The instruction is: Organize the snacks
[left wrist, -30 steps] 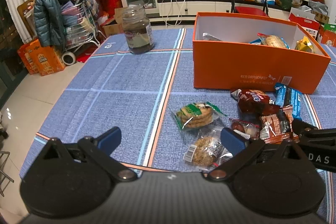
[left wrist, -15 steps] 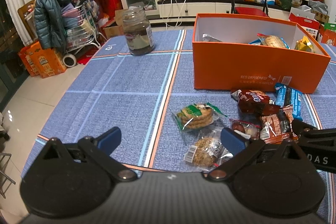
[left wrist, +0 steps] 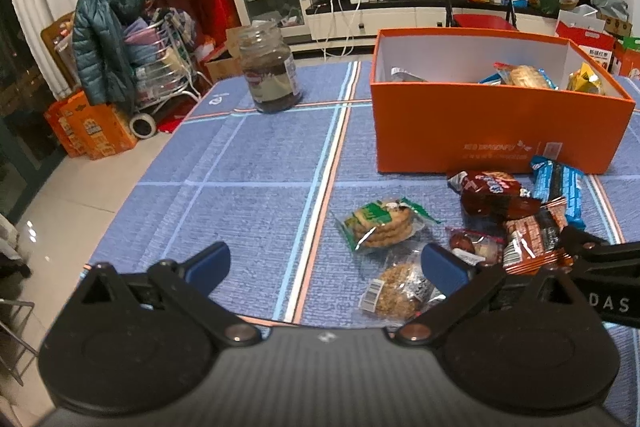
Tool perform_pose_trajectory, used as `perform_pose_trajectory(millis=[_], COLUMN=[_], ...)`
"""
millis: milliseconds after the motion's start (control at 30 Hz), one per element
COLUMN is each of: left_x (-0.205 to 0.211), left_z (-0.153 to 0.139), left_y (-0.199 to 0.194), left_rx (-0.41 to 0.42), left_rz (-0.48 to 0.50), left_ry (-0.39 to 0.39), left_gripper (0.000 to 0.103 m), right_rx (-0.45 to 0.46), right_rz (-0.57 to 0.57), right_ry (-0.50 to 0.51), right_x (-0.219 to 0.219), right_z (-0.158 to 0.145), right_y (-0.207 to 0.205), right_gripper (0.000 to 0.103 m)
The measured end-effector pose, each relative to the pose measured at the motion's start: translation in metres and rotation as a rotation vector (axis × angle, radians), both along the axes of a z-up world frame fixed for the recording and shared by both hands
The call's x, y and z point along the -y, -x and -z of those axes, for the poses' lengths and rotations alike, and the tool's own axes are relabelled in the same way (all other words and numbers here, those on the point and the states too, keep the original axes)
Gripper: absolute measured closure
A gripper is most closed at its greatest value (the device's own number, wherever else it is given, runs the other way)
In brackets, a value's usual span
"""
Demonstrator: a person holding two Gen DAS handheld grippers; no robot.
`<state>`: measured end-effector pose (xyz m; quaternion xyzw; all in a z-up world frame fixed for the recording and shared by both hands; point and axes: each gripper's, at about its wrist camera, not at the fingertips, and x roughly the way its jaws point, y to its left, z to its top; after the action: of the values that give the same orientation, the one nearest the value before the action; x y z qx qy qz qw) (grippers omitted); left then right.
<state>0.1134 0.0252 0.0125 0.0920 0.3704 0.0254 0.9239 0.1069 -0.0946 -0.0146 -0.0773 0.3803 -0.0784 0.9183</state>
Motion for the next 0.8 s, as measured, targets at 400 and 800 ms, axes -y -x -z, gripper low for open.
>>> perform_pose_trajectory(millis=[400, 800], left_x=[0.0003, -0.0006], left_z=[0.0025, 0.0031], left_y=[-0.0018, -0.0027], left_rx=[-0.020, -0.029], left_rz=[0.003, 0.004], left_ry=[0.003, 0.014], left_gripper=[0.002, 0.002], right_rx=[-0.004, -0.005], right_rz=[-0.012, -0.017], right_ry=[0.000, -0.001], right_x=[-0.0045, -0.0048], right_z=[0.0021, 0.0025], right_y=[-0.0002, -0.0004], right_gripper=[0.008, 0.008])
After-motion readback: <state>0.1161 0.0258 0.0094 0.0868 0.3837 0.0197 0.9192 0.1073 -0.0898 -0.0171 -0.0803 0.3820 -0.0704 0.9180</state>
